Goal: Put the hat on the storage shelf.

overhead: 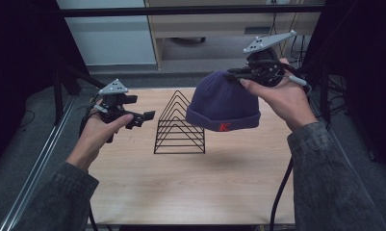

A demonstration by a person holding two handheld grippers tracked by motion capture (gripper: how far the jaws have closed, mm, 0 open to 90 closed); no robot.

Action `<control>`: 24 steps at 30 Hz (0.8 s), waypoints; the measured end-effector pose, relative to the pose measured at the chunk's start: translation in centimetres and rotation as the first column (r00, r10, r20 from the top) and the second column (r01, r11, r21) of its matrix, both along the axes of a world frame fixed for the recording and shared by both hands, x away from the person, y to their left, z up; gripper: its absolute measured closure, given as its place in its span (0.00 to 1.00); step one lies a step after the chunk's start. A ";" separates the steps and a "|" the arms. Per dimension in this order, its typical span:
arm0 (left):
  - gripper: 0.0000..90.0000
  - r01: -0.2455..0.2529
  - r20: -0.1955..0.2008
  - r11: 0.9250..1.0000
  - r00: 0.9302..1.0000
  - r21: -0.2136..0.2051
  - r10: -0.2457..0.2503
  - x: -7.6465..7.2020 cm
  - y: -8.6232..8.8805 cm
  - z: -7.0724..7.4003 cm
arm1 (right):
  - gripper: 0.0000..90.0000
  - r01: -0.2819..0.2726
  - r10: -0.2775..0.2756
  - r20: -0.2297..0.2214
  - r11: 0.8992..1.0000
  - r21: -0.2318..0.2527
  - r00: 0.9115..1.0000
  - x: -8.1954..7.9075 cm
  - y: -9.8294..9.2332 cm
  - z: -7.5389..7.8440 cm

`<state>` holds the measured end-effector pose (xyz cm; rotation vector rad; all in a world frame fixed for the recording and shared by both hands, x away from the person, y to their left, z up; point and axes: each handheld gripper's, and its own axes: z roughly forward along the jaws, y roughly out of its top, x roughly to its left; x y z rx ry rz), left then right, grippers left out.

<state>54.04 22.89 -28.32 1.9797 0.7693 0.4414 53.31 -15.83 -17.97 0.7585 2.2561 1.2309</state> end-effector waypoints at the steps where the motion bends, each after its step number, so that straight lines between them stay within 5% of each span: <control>1: 0.06 0.002 0.003 1.000 1.000 0.001 -0.002 0.0 -0.1 0.1 | 0.89 0.001 -0.001 0.002 1.000 0.002 1.000 0.2 0.1 0.1; 24: 0.04 0.150 -0.012 0.988 0.989 0.021 -0.150 1.1 -3.5 -1.3 | 0.89 -0.072 0.072 0.015 0.995 0.065 0.997 1.9 5.1 1.1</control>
